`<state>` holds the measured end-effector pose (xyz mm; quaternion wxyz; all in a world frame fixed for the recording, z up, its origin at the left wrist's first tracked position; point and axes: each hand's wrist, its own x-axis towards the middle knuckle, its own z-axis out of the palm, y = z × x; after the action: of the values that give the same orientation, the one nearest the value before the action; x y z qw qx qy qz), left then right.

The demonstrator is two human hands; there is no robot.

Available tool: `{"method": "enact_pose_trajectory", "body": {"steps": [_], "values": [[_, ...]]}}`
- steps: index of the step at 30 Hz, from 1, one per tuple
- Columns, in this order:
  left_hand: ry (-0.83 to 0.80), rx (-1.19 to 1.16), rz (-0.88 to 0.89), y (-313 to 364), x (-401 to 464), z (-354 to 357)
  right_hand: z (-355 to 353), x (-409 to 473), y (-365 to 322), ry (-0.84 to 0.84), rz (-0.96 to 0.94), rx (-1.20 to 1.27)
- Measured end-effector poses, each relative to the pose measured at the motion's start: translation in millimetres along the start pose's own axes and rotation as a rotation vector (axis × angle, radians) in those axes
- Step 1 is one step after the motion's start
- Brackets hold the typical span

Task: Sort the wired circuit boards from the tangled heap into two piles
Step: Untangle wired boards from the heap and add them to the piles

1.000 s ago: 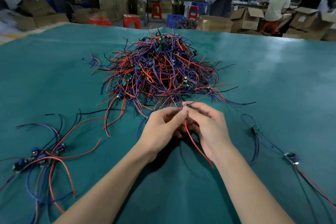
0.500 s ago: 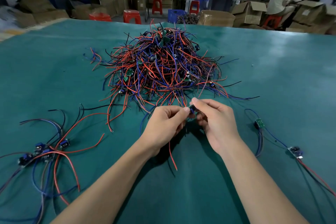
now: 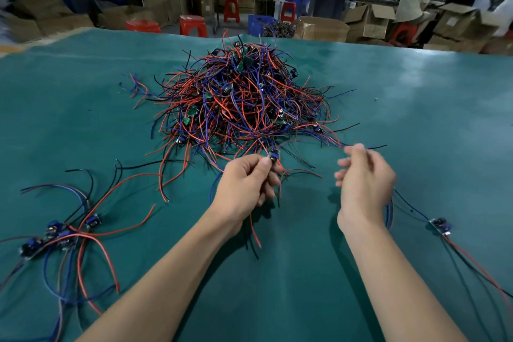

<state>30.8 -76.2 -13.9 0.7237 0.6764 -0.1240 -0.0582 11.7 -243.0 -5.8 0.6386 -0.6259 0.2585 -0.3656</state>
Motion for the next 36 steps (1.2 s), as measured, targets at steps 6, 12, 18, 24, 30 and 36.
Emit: {"method": "enact_pose_trajectory", "body": {"steps": [6, 12, 18, 24, 30, 36], "values": [[-0.108, 0.058, 0.018, 3, -5, 4, 16, -38, -6, -0.553, -0.254, -0.236], [-0.229, 0.087, -0.012, 9, -8, 3, 7, -23, -23, -0.392, -0.224, -0.086], [-0.259, 0.22, -0.003, 9, -9, 2, -78, 21, -53, -0.164, 0.006, 0.183], [-0.238, 0.197, -0.026, 9, -8, 4, -125, 63, -64, -0.223, -0.146, -1.028], [-0.213, 0.149, -0.051, 7, -7, 3, -2, 55, -68, -0.58, -0.55, -1.031], [-0.252, 0.193, -0.033, 3, -5, -1, 93, 73, -45, -0.81, -0.549, -1.136]]}}
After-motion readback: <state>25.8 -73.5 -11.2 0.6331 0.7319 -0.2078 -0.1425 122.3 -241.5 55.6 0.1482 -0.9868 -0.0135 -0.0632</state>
